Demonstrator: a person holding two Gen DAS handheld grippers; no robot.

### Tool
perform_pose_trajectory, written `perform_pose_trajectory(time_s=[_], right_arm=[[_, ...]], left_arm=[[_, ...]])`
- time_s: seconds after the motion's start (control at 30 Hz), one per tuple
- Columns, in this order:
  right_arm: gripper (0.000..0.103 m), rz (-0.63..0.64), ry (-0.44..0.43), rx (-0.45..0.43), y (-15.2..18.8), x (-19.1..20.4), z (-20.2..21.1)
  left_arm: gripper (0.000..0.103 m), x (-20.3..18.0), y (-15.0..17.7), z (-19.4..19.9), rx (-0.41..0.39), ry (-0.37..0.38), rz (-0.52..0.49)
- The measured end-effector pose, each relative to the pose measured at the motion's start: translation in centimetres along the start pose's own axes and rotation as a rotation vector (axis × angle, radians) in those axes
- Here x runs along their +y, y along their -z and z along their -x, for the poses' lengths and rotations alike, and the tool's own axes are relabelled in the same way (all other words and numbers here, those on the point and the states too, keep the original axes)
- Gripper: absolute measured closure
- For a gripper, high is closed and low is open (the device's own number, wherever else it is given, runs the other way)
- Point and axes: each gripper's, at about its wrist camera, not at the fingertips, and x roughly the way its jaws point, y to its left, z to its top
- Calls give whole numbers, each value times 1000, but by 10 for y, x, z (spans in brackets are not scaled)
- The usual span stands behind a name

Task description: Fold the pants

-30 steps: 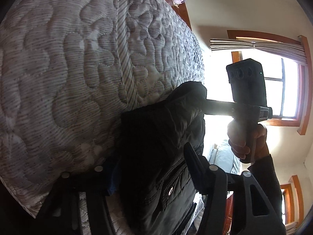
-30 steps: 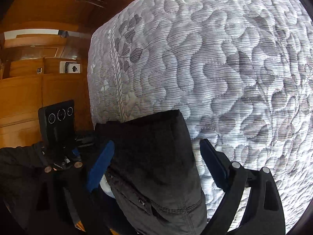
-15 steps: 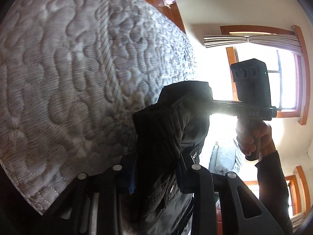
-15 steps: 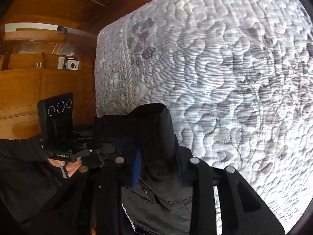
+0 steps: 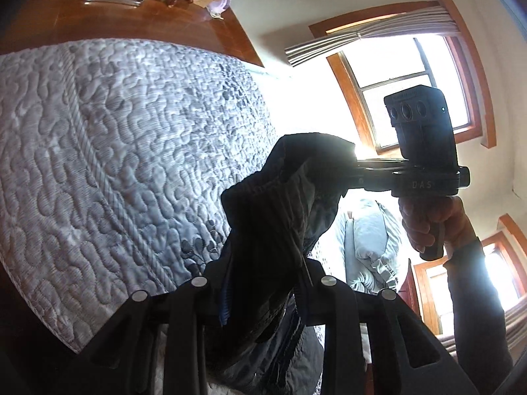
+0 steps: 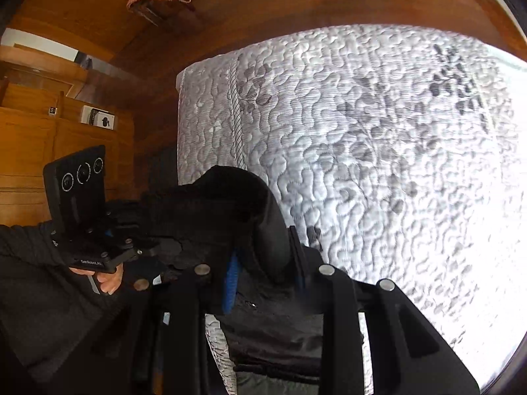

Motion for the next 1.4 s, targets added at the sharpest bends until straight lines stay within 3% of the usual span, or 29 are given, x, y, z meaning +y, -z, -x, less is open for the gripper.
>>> perform_pose_trajectory(time_s=[0.23,0.53,1.4], right_arm=[[78,-25,78,-71,56,24,50],[79,-57,146,-147,114,48,84],[82,-168,241,-286,253,71,131]], left_arm=[[74,-62,21,9,20,25,-146],[74,-120,54,18,50,47,-291],[74,-223,132,5,138,73,-563]])
